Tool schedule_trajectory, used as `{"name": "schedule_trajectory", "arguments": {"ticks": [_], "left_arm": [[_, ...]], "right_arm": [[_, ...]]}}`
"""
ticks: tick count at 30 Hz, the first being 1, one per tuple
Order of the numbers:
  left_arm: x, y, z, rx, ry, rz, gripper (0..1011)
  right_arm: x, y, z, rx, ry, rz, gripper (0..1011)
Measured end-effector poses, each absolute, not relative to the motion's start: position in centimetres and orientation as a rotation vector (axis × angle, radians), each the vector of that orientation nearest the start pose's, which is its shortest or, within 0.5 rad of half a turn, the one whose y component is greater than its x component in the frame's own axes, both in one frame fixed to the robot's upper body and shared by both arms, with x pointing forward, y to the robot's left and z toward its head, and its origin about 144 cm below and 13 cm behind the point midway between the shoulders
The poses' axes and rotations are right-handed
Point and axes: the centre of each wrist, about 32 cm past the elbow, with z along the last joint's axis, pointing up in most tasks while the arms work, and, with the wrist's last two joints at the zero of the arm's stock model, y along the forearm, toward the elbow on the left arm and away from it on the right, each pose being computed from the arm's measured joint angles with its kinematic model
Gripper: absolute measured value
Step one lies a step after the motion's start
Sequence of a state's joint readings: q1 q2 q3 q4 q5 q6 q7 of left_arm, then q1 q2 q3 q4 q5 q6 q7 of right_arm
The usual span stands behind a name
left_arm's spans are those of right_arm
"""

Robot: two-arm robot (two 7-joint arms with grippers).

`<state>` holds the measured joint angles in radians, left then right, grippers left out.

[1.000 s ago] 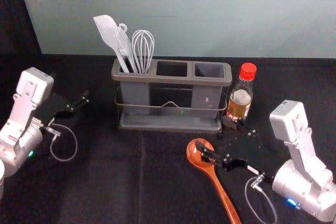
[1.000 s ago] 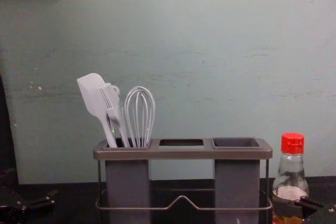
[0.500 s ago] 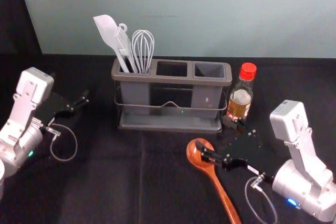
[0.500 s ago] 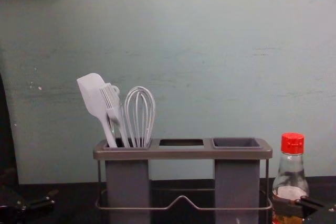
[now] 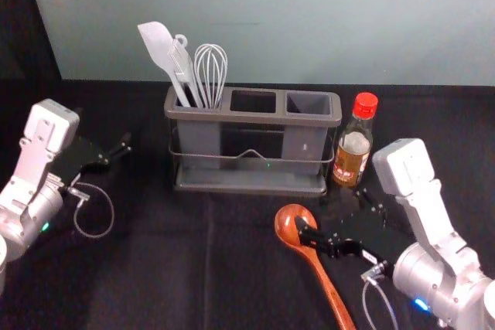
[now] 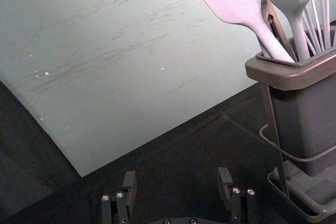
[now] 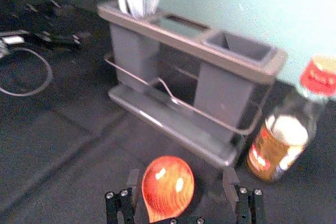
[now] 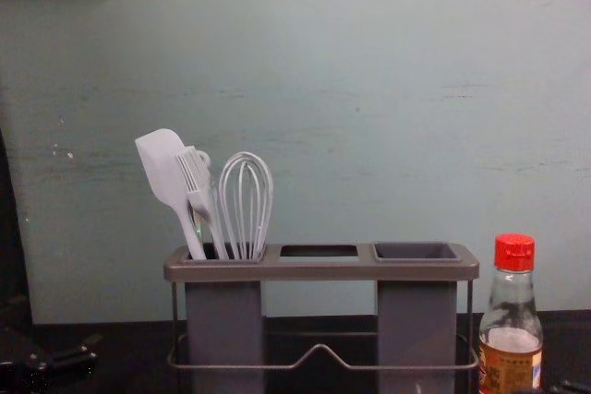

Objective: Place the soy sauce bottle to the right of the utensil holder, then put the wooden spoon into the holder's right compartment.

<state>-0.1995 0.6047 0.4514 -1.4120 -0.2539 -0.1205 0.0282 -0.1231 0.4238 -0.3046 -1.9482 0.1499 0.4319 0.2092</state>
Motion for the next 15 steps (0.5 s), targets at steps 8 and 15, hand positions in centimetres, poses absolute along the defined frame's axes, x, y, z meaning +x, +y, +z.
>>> {"name": "schedule_trajectory", "arguments": {"ticks": [8, 15], "left_arm": [[48.9, 31.0, 114.0, 0.305, -0.285, 1.248, 1005], [48.9, 31.0, 114.0, 0.304, -0.285, 1.248, 1005]], "right_arm": [[39.7, -19.9, 121.9, -0.497, 0.174, -1.068, 1004], [40.7, -18.8, 122.7, -0.569, 0.243, -1.073, 1004]]}}
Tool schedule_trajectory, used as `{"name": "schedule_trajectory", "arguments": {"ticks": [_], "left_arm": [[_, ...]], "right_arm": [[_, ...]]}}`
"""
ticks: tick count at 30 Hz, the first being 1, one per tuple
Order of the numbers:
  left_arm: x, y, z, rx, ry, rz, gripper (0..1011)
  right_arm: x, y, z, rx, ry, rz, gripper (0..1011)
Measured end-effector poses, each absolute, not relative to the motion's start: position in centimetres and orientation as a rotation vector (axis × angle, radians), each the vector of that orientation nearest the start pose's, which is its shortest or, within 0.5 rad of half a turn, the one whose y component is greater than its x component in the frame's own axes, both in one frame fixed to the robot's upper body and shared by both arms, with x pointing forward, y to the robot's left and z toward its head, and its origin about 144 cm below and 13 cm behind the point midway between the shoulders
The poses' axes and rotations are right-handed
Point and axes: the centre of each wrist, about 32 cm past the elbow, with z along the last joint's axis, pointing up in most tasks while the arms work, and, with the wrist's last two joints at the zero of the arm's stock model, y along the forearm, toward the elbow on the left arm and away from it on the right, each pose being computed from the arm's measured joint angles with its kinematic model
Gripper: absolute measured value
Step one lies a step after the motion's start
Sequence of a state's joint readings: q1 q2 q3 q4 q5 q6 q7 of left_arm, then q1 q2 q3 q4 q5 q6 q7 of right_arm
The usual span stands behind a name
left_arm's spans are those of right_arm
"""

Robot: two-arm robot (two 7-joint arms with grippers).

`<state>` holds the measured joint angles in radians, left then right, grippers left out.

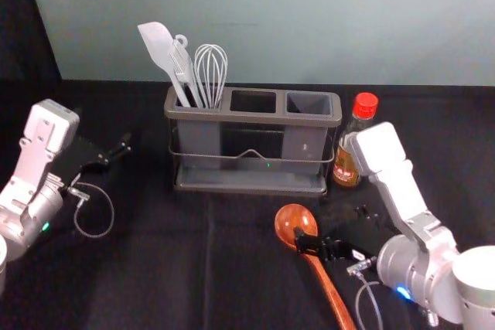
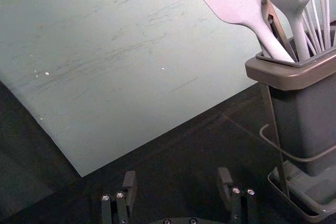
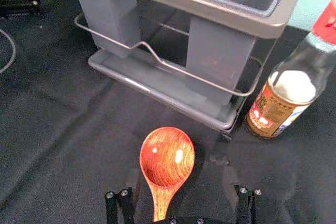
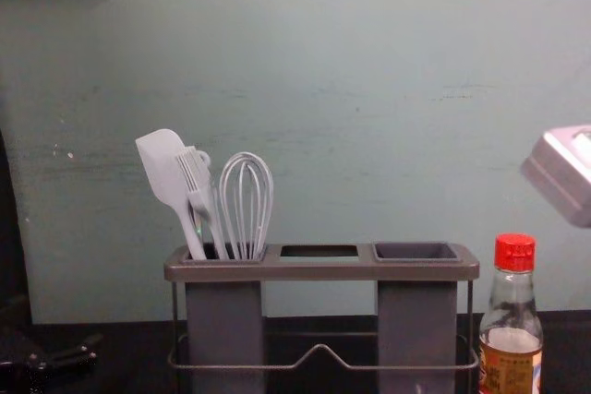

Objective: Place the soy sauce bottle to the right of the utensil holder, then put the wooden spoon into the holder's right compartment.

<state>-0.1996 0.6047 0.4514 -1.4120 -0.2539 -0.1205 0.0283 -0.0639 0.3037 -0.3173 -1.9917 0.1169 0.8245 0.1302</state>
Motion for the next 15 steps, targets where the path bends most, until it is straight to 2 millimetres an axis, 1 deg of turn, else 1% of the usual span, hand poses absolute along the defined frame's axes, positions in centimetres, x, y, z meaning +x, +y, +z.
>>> {"name": "schedule_trajectory", "arguments": {"ticks": [5, 8, 15], "left_arm": [[48.9, 31.0, 114.0, 0.305, -0.285, 1.248, 1005], [48.9, 31.0, 114.0, 0.304, -0.285, 1.248, 1005], [48.9, 31.0, 114.0, 0.305, -0.285, 1.248, 1005]], "right_arm": [[41.4, -18.3, 122.5, -0.585, 0.269, -1.070, 1004], [42.3, -18.0, 122.1, -0.595, 0.298, -1.057, 1004], [43.6, -17.4, 121.6, -0.615, 0.325, -1.039, 1004]]}}
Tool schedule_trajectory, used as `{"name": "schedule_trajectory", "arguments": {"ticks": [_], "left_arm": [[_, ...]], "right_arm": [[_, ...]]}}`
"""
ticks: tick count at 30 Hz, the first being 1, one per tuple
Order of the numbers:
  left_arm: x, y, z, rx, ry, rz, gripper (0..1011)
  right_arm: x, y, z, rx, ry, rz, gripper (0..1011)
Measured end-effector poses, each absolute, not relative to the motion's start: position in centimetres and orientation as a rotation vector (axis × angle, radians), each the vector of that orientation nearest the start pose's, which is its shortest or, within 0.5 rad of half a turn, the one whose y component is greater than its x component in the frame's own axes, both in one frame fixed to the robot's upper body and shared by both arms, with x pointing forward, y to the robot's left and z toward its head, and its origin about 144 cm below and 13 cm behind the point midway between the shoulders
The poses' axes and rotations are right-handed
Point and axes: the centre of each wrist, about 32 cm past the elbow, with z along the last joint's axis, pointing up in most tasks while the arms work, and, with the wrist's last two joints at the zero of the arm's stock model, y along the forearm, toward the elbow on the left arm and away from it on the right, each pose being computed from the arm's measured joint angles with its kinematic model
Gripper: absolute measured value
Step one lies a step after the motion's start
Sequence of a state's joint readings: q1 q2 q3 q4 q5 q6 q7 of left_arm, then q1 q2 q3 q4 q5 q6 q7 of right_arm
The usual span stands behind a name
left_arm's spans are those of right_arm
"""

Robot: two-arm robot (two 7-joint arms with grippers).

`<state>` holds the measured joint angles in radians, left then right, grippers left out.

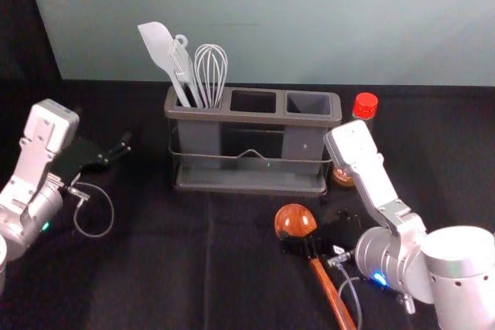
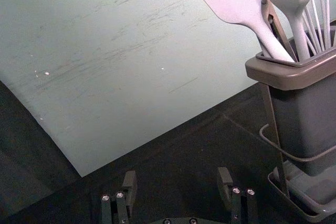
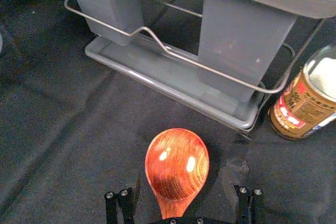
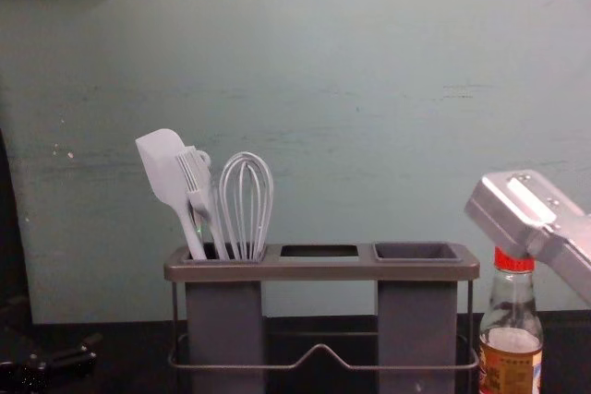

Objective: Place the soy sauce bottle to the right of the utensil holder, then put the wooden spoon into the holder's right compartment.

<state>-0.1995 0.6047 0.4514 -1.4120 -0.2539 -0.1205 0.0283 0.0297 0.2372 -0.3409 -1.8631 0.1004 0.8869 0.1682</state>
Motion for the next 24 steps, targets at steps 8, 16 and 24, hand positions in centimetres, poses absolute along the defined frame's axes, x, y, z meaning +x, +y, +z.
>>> {"name": "schedule_trajectory", "arguments": {"ticks": [8, 16, 24], "left_arm": [[48.9, 31.0, 114.0, 0.304, -0.285, 1.248, 1005], [48.9, 31.0, 114.0, 0.305, -0.285, 1.248, 1005], [48.9, 31.0, 114.0, 0.304, -0.285, 1.248, 1005]], "right_arm": [[44.4, -16.9, 121.3, -0.641, 0.324, -1.025, 1004], [45.0, -16.5, 121.1, -0.664, 0.316, -1.012, 1004], [45.4, -16.2, 121.0, -0.682, 0.304, -1.003, 1004]]}}
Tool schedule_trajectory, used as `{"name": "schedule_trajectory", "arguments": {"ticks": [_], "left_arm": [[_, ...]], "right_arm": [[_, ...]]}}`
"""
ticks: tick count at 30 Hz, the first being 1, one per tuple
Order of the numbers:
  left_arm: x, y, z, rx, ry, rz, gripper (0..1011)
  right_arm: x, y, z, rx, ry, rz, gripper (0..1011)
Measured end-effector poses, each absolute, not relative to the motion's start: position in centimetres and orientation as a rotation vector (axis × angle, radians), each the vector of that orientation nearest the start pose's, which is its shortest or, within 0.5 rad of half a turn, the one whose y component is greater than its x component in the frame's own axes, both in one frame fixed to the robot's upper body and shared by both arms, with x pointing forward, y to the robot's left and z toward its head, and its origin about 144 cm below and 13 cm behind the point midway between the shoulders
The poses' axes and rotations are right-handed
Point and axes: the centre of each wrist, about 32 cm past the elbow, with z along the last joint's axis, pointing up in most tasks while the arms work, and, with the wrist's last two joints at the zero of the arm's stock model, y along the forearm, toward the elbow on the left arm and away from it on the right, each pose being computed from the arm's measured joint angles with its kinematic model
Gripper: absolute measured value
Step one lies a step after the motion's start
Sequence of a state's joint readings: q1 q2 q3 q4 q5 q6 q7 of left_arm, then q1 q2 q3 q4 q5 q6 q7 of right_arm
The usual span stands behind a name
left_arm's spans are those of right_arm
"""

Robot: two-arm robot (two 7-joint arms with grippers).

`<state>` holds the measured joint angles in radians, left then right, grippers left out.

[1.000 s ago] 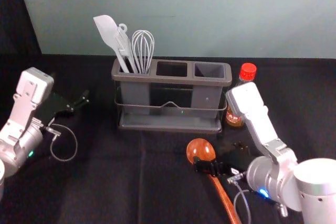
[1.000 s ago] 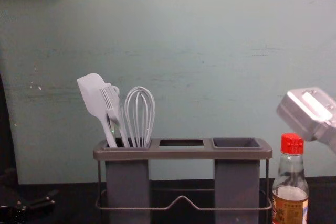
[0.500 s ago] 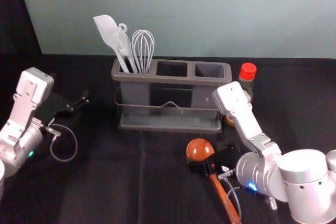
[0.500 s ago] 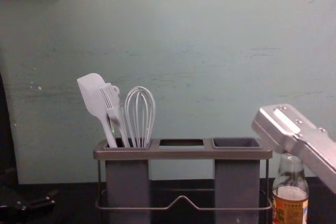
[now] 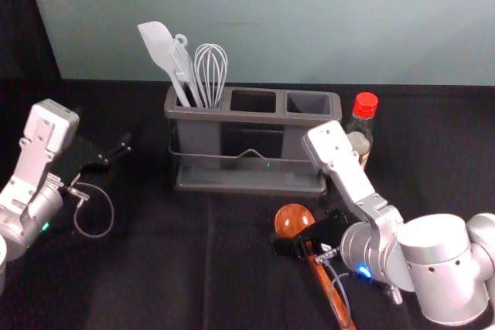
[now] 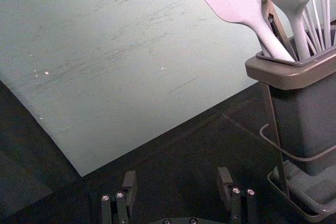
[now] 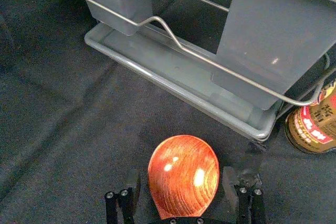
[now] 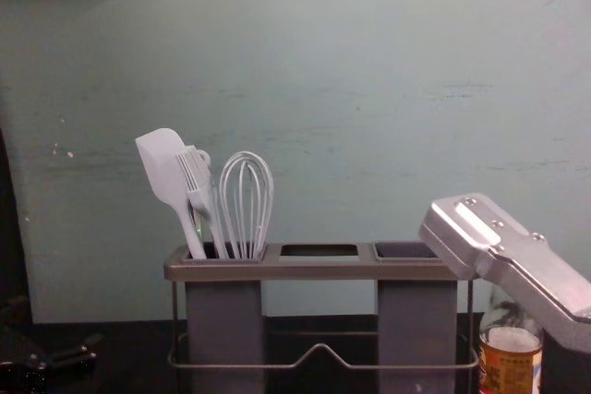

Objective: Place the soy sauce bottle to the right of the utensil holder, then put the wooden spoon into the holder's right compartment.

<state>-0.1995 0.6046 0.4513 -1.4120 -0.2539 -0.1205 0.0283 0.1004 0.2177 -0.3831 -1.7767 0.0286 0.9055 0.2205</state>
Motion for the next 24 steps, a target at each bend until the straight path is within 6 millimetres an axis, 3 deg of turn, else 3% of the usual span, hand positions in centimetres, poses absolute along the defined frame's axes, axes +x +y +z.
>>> {"name": "schedule_trajectory", "arguments": {"ticks": [24], "left_arm": [[48.86, 30.97, 113.98, 0.304, -0.285, 1.248, 1005]], "right_arm": [[46.13, -15.84, 120.25, -0.680, 0.312, -1.004, 1004]]}}
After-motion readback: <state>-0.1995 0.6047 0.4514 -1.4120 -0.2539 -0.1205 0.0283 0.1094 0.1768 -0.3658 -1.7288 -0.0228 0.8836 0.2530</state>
